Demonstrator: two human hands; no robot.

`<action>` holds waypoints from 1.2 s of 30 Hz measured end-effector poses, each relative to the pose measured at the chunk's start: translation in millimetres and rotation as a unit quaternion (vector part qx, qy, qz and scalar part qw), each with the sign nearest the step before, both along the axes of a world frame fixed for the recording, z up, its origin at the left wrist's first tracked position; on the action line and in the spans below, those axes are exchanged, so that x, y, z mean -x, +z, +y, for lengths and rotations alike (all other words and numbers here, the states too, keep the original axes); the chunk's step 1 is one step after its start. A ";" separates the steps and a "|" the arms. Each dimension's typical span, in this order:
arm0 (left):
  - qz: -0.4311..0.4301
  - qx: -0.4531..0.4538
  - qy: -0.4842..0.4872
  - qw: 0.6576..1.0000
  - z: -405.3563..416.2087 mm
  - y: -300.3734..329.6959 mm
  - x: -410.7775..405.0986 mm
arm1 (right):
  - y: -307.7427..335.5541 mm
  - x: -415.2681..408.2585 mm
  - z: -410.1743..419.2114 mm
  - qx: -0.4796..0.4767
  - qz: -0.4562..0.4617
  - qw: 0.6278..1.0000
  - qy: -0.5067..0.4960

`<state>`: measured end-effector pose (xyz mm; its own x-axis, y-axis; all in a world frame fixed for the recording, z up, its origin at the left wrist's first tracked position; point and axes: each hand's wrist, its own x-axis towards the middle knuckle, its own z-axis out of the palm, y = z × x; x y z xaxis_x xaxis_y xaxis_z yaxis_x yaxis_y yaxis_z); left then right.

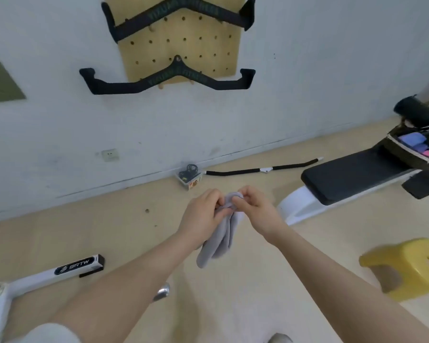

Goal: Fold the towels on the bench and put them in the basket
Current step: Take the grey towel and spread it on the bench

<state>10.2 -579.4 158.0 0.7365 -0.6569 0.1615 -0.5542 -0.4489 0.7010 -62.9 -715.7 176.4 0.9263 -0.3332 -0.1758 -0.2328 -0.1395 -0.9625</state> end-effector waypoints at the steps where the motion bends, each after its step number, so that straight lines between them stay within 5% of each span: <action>1: 0.018 0.004 -0.017 1.000 -20.2 0.9 3.7 | -0.8 8.2 -21.0 -0.011 -0.004 1.000 -0.005; 8: 0.208 0.070 -0.032 0.975 -193.9 10.1 51.2 | 6.2 65.0 -193.1 -0.225 -0.036 0.968 -0.107; 10: 0.245 0.072 -0.037 0.966 -246.7 10.3 62.0 | 9.2 81.8 -241.2 -0.222 -0.030 0.967 -0.117; 15: 0.302 0.087 -0.012 0.949 -358.5 13.2 65.9 | 15.3 114.1 -335.3 -0.155 0.005 0.974 -0.166; 22: 0.078 -0.039 -0.116 0.989 -470.4 10.5 28.8 | 8.5 120.3 -467.6 0.054 0.081 0.978 -0.186; 30: 0.067 -0.115 -0.222 0.966 -612.0 15.8 -24.7 | 0.6 83.0 -614.5 0.318 0.201 0.911 -0.172; 36: 0.096 -0.141 -0.229 0.958 -679.5 13.1 -82.3 | -18.0 56.3 -716.9 0.366 0.256 0.880 -0.160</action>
